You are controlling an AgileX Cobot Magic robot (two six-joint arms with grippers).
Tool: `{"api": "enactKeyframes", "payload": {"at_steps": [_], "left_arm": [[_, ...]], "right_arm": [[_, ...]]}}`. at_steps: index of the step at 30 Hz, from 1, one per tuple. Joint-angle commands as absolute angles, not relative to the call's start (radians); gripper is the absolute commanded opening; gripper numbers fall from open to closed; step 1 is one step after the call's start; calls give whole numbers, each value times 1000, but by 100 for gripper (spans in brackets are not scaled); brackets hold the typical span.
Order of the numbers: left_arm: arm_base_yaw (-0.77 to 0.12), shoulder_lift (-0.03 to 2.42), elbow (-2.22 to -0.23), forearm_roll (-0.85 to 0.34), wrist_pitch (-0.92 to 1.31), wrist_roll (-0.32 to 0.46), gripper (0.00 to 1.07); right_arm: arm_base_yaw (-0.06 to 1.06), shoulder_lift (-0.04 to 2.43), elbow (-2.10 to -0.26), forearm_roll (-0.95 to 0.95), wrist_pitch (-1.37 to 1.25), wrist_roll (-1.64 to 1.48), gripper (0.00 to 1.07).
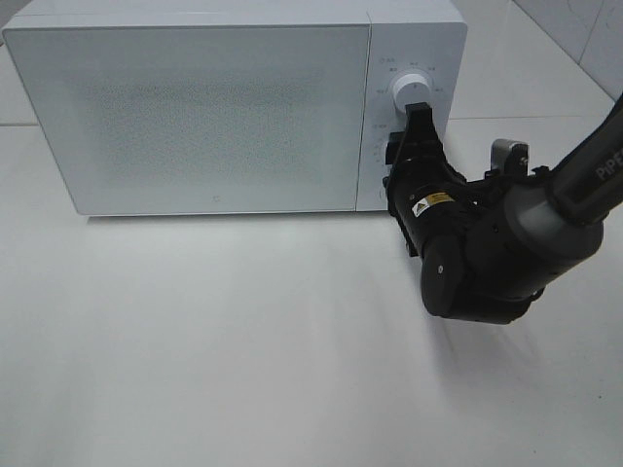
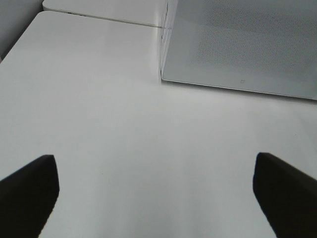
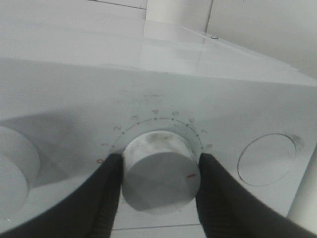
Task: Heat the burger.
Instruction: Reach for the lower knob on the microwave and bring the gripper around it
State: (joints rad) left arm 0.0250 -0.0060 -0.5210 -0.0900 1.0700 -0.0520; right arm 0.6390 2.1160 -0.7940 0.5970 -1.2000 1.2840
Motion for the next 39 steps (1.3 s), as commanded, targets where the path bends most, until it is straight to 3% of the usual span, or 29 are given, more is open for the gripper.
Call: {"api": "enactKeyframes", "payload": {"at_steps": [1,5,25,39], "left_arm": [[30,-24,-518,-93,1069,-49,100],[30,-24,-518,-93,1069,-49,100],[30,-24,-518,-93,1069,-49,100],[30,-24,-518,-93,1069,-49,100]], "right_arm": [[643,2096,-828,461,-1265,1401,0],[643,2096,-828,468,-1266,1533,0],[643,2096,-828,508,-1273,1462,3],[643,2096,-827,587,-1274,1412,22]]}}
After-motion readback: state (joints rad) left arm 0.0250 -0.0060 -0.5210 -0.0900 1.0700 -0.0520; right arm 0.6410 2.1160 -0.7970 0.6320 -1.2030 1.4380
